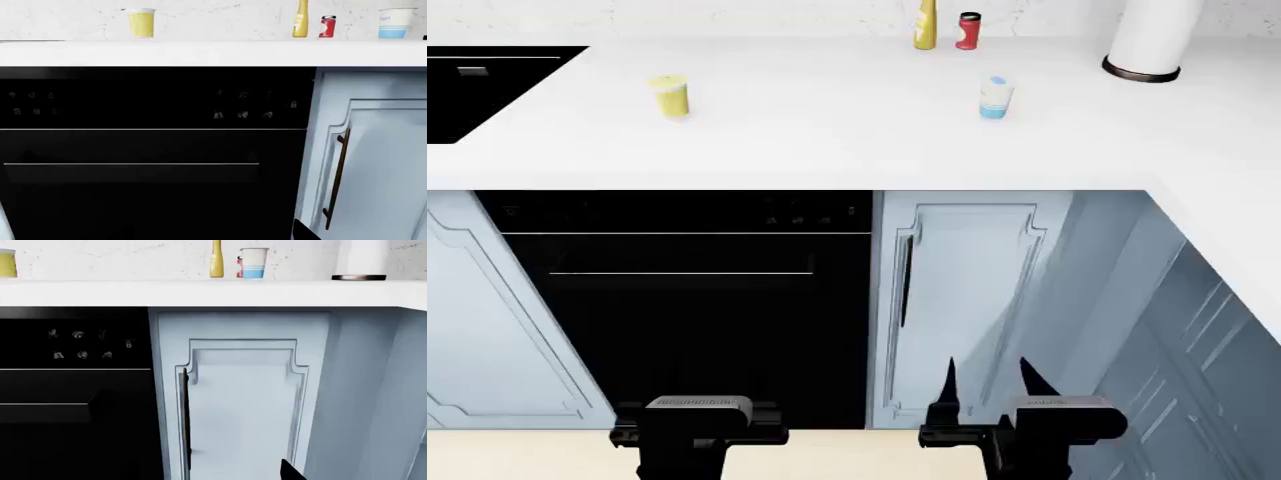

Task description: Pick the yogurt and yogurt from the counter and place them in the cabinets closest to them.

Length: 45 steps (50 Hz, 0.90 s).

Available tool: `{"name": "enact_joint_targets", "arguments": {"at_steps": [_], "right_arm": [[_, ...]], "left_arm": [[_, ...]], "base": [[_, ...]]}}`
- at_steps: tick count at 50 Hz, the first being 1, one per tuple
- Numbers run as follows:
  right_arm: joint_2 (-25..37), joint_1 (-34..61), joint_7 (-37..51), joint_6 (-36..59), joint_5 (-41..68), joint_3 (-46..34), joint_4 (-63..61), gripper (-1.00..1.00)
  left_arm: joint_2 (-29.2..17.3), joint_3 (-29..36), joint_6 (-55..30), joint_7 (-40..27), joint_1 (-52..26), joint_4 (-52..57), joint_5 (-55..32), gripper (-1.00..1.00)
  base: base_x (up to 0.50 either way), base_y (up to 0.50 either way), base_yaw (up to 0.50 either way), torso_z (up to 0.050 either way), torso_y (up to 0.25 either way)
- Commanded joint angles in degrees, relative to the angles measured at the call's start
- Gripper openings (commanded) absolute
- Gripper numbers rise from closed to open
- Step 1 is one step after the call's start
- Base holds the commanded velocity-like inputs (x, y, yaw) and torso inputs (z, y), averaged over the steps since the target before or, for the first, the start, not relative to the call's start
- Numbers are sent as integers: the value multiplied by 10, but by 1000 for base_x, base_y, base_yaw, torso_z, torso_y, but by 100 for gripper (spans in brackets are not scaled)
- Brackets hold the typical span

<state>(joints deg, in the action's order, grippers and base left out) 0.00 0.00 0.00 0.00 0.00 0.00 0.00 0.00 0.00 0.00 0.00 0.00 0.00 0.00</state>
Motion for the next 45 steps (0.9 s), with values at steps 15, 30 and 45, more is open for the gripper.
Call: {"name": "enact_joint_targets", "arguments": {"at_steps": [15,30,45], "right_arm": [[36,23,45,180,8,-43,-235,100],[48,81,68,323,16,-45,-357,100],[75,131,64,416,36,-40,-401,100]], "left_arm": [[-42,26,-243,-54,-29,218,-60,100],[-75,38,-410,-63,-113,351,-77,100],[-95,15,-484,-70,-155,385,-91,100]], "base": [[0,0,0,0,0],[0,0,0,27,0],[0,0,0,50,0]]}}
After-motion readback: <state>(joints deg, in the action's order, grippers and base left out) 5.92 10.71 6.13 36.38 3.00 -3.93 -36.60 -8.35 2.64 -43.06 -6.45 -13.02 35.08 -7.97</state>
